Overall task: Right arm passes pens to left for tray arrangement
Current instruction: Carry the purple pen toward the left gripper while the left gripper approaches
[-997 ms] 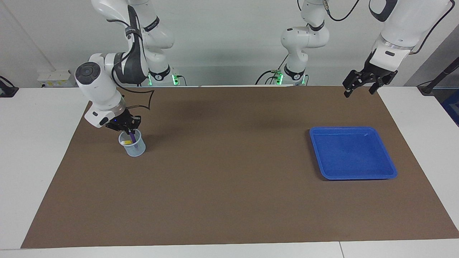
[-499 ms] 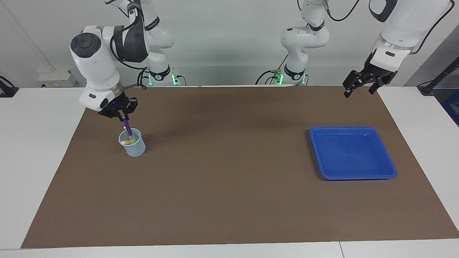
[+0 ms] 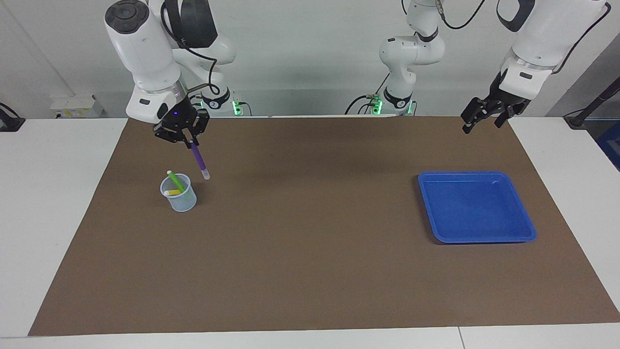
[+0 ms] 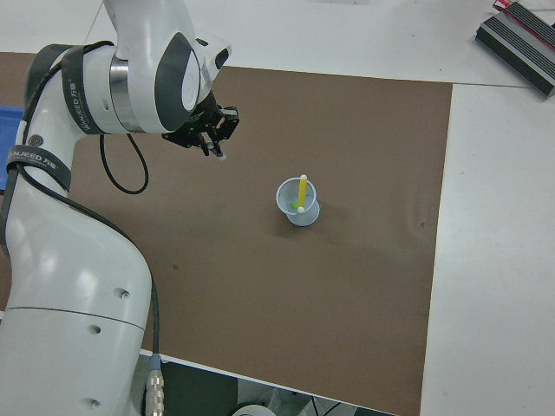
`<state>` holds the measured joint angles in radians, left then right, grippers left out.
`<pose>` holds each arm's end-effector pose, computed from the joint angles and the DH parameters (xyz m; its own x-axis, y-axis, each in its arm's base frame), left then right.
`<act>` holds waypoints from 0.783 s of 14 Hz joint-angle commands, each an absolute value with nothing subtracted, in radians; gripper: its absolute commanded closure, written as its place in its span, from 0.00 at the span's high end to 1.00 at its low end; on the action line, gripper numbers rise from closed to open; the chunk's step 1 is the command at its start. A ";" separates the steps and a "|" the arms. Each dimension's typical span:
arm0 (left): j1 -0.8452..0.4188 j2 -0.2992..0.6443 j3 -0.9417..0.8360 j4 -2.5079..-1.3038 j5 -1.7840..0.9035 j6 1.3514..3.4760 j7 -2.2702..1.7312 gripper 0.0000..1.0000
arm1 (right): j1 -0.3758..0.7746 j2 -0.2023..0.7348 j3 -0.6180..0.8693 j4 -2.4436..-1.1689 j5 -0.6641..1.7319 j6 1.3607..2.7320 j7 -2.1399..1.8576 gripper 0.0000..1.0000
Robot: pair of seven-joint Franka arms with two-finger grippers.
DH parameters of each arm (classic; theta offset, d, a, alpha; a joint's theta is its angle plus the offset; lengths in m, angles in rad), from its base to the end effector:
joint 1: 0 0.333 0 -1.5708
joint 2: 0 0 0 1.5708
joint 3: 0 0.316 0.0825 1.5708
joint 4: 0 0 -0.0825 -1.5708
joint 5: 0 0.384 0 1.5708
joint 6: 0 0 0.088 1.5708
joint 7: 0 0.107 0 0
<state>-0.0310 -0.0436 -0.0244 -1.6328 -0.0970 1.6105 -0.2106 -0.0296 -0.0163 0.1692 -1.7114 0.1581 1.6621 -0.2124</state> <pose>0.5430 -0.0404 0.6231 0.9875 0.1574 0.0006 0.1566 -0.9828 0.0981 0.5456 0.0930 0.5758 0.9444 0.3287 -0.0012 0.3245 -0.9327 -0.1573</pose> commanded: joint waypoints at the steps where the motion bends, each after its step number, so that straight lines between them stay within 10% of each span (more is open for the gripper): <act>1: -0.046 -0.124 -0.035 -1.784 -0.150 1.715 -0.254 1.00 | -0.011 0.003 0.176 -1.694 0.302 1.698 -0.096 0.00; 11: -0.103 -0.213 -0.037 -2.031 -0.563 1.968 -0.479 0.94 | 0.218 0.002 0.179 -1.772 0.489 2.097 0.486 0.00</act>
<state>-0.0863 -0.1784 -0.0456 -1.9734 -0.4929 1.9331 -0.4551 0.2122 0.0032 0.1800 -1.7440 0.4381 2.0248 0.4348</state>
